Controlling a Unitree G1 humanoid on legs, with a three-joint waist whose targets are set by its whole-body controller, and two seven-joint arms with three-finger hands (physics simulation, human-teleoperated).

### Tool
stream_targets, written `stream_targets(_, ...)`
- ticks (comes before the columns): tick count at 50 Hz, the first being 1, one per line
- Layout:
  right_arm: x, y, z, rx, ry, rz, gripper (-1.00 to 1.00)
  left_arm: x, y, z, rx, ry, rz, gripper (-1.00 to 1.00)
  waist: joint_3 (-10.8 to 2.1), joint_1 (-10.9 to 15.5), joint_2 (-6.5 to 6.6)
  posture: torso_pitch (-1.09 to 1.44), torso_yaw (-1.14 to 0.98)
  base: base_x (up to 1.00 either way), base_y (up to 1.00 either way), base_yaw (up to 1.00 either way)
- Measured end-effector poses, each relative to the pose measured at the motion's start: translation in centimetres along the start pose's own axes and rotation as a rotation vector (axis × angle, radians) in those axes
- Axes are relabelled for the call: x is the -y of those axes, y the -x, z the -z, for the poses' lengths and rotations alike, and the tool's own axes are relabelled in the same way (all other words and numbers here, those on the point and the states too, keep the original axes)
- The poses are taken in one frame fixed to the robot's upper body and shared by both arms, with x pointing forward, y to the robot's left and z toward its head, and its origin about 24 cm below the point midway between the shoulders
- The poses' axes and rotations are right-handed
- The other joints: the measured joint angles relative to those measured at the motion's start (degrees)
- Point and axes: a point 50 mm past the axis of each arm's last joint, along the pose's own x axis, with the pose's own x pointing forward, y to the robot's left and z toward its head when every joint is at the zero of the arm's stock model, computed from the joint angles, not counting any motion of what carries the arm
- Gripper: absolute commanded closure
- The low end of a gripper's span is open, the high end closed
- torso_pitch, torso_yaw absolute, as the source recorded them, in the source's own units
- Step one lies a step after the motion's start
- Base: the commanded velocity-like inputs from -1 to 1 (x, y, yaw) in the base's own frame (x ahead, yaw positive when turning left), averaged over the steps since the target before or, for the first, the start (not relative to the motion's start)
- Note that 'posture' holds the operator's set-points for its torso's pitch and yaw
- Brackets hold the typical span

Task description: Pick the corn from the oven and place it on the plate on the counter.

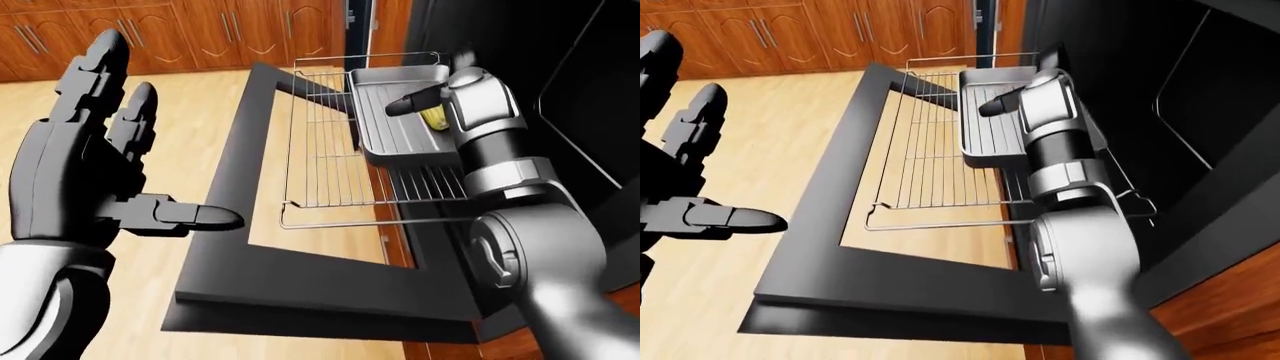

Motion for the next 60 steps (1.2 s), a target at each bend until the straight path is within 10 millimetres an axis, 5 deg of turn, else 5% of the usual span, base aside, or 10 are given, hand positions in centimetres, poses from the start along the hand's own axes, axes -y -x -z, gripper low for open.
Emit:
stream_targets(26, 0.2, -0.8, 1.6, -0.040, 0.029, 0.033, -1.00, -0.6, 0.1, 0.2, -0.037, 0.005, -0.004, -1.00, 5.44, -0.39, 0.37, 0.25, 0.00, 0.00, 0.00, 0.00)
stream_targets(60, 0.2, -1.3, 2.2, -0.002, 0.205, 0.134, -0.58, -1.9, 1.0, -0.1, -0.042, -0.006, -0.022, -1.00, 4.66, -0.28, 0.45, 0.25, 0.00, 0.00, 0.00, 0.00)
